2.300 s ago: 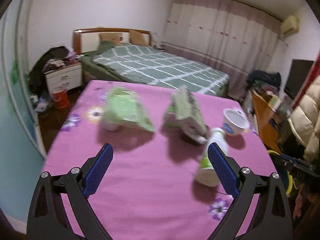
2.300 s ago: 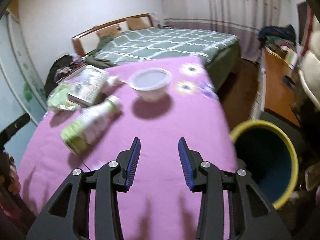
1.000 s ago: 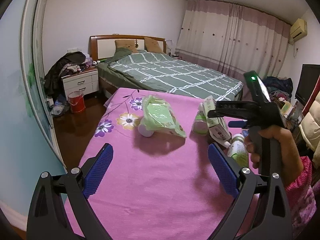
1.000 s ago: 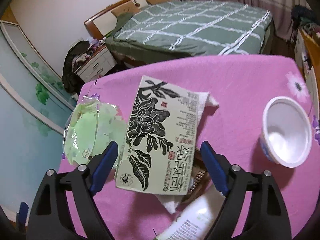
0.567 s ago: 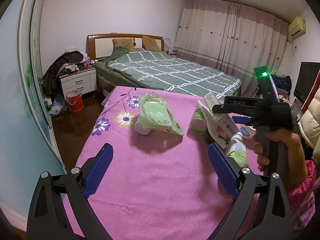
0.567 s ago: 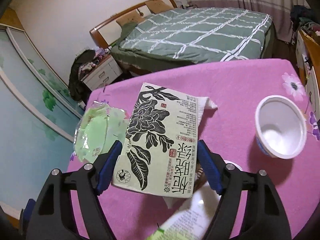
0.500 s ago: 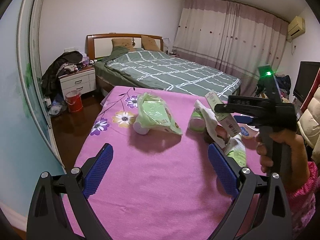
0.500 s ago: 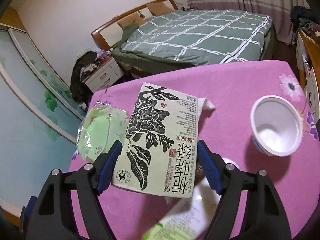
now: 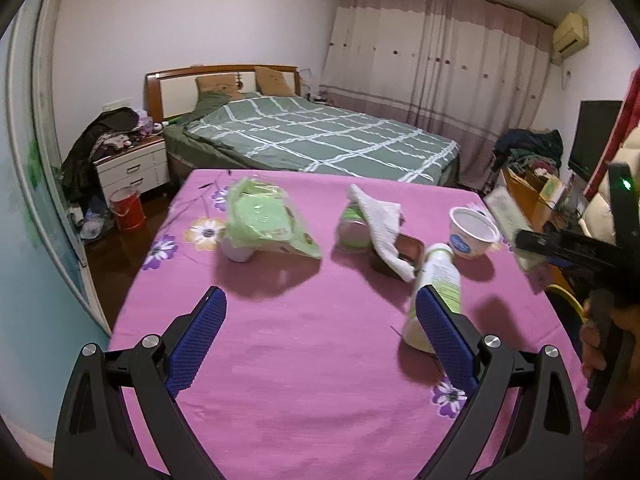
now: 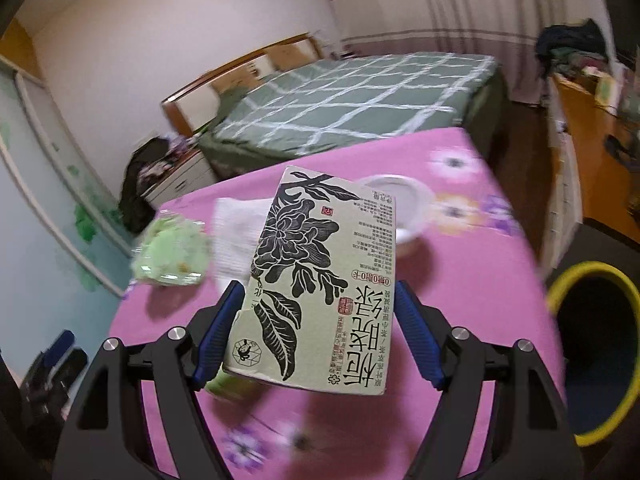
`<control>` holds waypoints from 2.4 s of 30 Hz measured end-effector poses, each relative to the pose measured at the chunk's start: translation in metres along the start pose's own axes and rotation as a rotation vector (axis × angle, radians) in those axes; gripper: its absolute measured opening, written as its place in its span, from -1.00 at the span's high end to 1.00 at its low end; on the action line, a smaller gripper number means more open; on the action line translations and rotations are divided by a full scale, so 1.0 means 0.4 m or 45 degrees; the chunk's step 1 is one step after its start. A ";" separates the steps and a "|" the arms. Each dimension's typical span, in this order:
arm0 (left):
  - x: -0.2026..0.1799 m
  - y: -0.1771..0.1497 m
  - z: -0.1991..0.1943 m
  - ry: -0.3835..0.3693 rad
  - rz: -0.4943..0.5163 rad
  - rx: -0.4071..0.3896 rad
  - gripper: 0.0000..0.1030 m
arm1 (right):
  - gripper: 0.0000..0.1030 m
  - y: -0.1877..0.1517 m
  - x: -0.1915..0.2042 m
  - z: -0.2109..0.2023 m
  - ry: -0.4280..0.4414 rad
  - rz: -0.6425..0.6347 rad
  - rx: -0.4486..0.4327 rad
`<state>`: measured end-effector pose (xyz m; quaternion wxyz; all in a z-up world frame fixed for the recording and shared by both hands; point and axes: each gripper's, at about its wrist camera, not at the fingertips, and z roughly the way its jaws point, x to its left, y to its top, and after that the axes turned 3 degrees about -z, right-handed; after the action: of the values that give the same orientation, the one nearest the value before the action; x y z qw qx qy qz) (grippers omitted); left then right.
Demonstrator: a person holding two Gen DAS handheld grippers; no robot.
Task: Collect trash
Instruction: 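Carry the printed box over the yellow bin and open the right gripper, then grasp the green-and-white plastic bottle with the left gripper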
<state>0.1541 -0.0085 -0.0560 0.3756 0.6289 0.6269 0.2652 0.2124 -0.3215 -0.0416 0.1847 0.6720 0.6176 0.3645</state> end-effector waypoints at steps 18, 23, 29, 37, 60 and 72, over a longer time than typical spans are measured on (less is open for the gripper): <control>-0.208 -0.039 0.150 -0.127 0.178 0.168 -0.83 | -0.41 -0.160 -0.543 -0.072 -0.508 0.324 0.082; -0.236 -0.042 0.188 -0.126 0.216 0.196 -0.83 | -0.43 -0.181 -0.617 -0.034 -0.573 0.363 0.133; -0.242 -0.041 0.236 -0.125 0.224 0.233 -0.83 | -0.55 -0.183 -0.622 -0.026 -0.608 0.358 0.124; -0.244 -0.054 0.278 -0.113 0.249 0.255 -0.83 | -0.55 -0.184 -0.608 -0.058 -0.554 0.363 0.077; -0.230 -0.088 0.328 -0.214 0.265 0.319 -0.29 | -0.55 -0.176 -0.577 -0.064 -0.469 0.363 0.056; -0.248 -0.066 0.285 -0.227 0.294 0.252 -0.07 | -0.55 -0.176 -0.561 -0.080 -0.445 0.354 0.038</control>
<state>0.2230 -0.1242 -0.1297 0.3330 0.7516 0.5378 0.1868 0.1468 -0.5326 -0.1282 0.2269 0.8063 0.4829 0.2554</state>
